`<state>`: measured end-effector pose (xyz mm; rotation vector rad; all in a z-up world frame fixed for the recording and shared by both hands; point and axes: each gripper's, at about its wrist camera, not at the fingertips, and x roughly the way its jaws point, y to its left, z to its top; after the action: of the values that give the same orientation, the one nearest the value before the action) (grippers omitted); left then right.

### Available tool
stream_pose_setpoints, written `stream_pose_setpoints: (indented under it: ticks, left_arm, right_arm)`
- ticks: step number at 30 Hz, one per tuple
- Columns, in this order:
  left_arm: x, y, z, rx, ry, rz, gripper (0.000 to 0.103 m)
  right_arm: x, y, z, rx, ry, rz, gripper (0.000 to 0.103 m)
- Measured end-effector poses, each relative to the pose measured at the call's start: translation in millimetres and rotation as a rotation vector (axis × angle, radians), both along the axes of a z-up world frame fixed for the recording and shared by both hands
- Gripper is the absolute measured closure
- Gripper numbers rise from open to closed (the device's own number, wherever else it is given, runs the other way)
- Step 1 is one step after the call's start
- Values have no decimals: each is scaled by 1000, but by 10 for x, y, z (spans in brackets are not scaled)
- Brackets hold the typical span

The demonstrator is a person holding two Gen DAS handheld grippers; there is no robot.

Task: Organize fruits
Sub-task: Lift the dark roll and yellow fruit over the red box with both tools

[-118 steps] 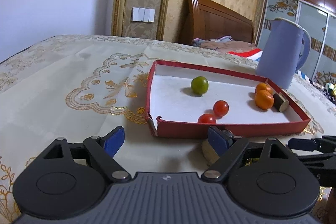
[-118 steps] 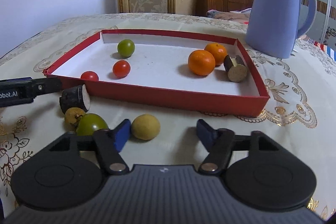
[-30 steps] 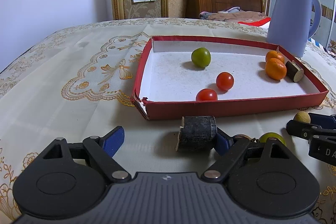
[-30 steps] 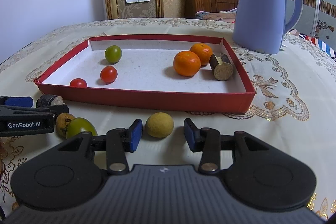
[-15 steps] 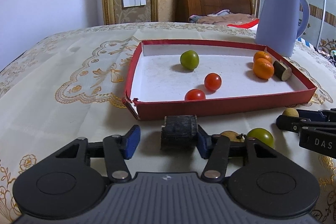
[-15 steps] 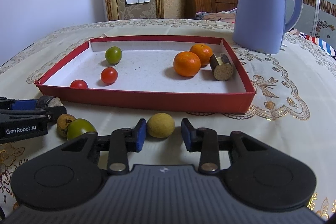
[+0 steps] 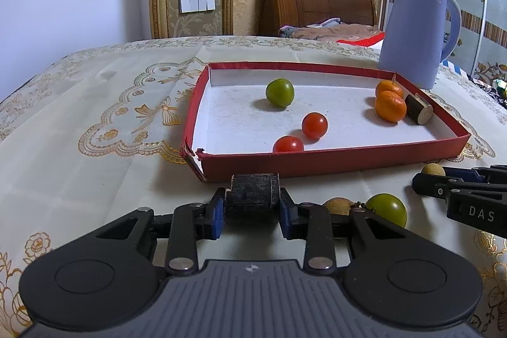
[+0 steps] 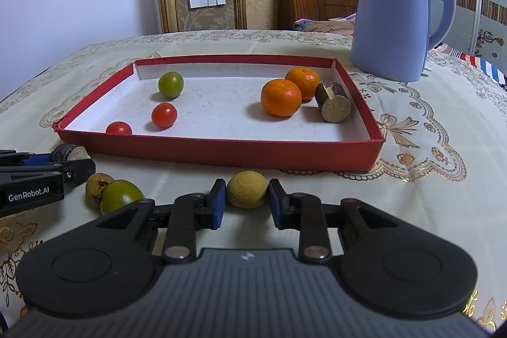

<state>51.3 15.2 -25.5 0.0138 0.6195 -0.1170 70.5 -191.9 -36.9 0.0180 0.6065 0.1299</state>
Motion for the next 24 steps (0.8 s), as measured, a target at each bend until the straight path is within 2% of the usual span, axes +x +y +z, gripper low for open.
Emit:
stream_pose_setpoints:
  ticks: [6, 12, 15, 18, 24]
  left_arm:
    - [2, 10, -1, -5, -1, 0, 70]
    - [4, 29, 0, -14, -1, 0, 70]
    - [-1, 45, 2, -25, -3, 0, 70]
    - [-24, 92, 17, -54, -19, 2, 71]
    - [-114, 95, 63, -69, -81, -9, 71]
  right_arm:
    - [-39, -20, 18, 7, -20, -7, 75]
    - [-19, -45, 8, 24, -3, -13, 75]
    - [-58, -69, 28, 40, -28, -20, 75]
    - [-103, -132, 52, 75, -55, -30, 75]
    - [-141, -315, 43, 180, -45, -29, 75]
